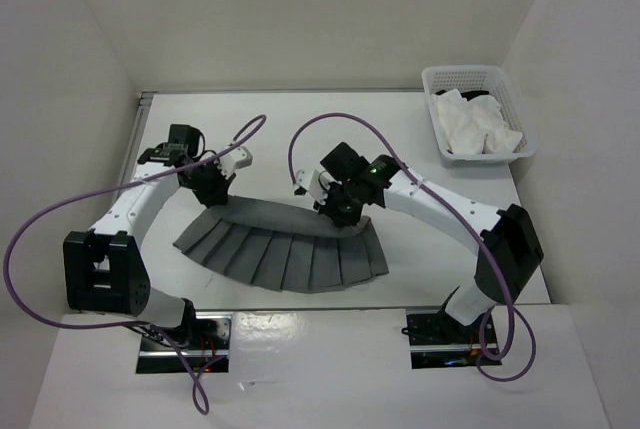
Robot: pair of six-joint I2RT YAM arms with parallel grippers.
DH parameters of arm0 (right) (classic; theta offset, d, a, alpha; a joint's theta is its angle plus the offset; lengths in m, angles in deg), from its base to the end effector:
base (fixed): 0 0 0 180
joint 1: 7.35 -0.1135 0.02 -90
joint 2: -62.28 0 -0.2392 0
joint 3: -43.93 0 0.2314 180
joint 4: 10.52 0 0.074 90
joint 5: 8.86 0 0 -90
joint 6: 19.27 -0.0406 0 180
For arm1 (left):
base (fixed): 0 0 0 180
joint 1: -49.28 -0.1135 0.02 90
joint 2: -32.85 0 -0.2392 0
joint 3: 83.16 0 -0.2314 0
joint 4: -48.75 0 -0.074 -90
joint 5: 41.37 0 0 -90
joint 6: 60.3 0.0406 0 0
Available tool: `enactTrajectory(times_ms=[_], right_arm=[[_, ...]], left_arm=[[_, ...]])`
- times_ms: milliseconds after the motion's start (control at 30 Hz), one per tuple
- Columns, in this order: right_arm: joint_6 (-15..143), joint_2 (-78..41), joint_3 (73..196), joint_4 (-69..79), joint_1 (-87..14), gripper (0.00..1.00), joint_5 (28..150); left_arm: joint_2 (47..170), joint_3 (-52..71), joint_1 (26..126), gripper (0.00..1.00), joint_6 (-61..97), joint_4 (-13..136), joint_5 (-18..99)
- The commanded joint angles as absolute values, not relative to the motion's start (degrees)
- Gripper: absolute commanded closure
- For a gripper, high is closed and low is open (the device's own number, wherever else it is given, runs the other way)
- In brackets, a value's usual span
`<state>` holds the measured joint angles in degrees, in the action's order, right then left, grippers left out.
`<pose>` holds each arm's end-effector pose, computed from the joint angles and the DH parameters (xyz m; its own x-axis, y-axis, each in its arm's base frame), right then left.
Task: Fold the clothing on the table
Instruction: Fold the skirt
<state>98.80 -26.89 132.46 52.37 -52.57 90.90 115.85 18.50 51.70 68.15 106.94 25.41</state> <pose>0.2055 0.2169 0.2480 -0.2022 -0.8621 -0.4647 -0.9609 0.2662 -0.0758 0.2714 -0.0275 0.2331 -0.5603 0.5957 -0.5755 0.7240 0.6898 0.0090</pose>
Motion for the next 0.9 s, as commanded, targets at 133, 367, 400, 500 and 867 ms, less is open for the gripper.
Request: enactTrajectory(times_ms=[133, 367, 400, 500, 867], right_arm=[[100.79, -30.0, 134.19, 59.27, -59.38, 1.0, 96.87], [104.12, -34.48, 134.72, 63.04, -62.19, 1.0, 104.86], [104.65, -35.88, 134.72, 63.66, -62.81, 1.0, 105.57], [104.65, -38.17, 134.72, 63.66, -65.36, 0.97, 105.58], [107.9, -39.06, 137.18, 68.15, -68.26, 0.13, 107.61]], left_arm=[[112.57, 18.79, 50.6, 1.0, 75.4, 112.65, 26.05], [109.41, 18.79, 50.6, 0.89, 82.42, 121.08, 22.8], [109.4, 18.79, 50.6, 0.77, 83.04, 121.96, 22.79], [108.35, 19.4, 50.6, 0.58, 84.98, 125.29, 22.79], [101.75, 22.21, 49.37, 0.42, 85.08, 123.3, 23.58]])
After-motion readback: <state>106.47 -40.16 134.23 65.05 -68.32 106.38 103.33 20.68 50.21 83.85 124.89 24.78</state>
